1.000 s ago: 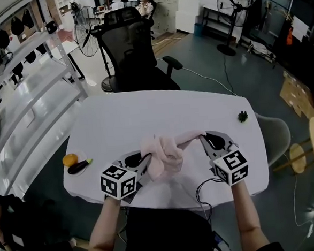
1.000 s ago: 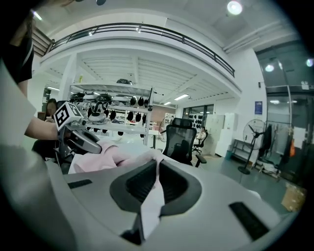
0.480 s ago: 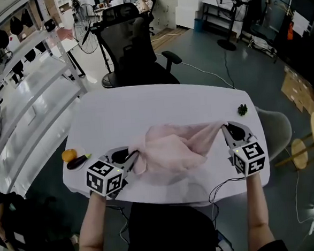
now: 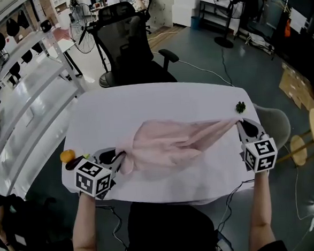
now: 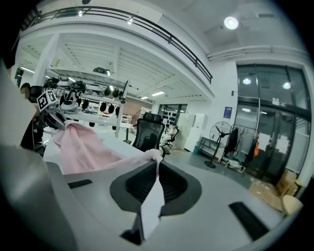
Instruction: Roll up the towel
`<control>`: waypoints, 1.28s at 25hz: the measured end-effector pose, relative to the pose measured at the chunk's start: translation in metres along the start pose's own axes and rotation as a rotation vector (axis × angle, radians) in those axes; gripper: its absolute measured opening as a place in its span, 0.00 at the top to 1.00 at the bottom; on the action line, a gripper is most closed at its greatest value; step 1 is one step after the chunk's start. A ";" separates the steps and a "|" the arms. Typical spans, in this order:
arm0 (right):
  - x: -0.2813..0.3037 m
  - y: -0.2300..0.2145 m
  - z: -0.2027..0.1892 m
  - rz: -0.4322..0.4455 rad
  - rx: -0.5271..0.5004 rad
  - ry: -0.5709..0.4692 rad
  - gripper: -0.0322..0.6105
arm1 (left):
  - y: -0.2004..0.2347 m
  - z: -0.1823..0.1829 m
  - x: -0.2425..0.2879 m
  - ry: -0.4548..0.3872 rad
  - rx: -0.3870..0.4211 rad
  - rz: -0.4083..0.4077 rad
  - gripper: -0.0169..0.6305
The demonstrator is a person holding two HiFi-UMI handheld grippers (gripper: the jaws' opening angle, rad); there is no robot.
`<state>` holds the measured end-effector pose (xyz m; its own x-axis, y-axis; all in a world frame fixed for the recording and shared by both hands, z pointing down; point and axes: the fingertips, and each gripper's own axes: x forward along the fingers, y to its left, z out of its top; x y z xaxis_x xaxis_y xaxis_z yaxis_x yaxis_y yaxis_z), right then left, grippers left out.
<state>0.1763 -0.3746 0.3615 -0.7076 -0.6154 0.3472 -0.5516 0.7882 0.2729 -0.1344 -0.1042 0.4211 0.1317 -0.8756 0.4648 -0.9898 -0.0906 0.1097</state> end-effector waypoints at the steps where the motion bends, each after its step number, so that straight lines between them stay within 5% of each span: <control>1: -0.002 -0.004 0.001 -0.013 -0.003 -0.001 0.91 | 0.003 0.000 -0.003 -0.002 0.001 0.009 0.86; 12: -0.038 -0.039 0.021 -0.131 -0.078 -0.026 0.91 | 0.006 0.003 -0.032 -0.045 0.024 0.072 0.86; 20: -0.069 -0.056 0.035 -0.200 -0.131 -0.032 0.91 | -0.045 0.010 -0.058 -0.085 -0.012 -0.099 0.86; 26: -0.065 -0.064 0.022 -0.239 -0.254 0.077 0.91 | -0.069 -0.016 -0.053 0.003 -0.026 -0.195 0.86; 32: -0.010 -0.048 -0.019 -0.176 -0.312 0.214 0.91 | -0.069 -0.052 -0.025 0.107 -0.104 -0.214 0.86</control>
<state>0.2181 -0.4063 0.3624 -0.4886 -0.7529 0.4409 -0.4719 0.6531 0.5923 -0.0661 -0.0517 0.4474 0.3484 -0.7856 0.5113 -0.9285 -0.2147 0.3028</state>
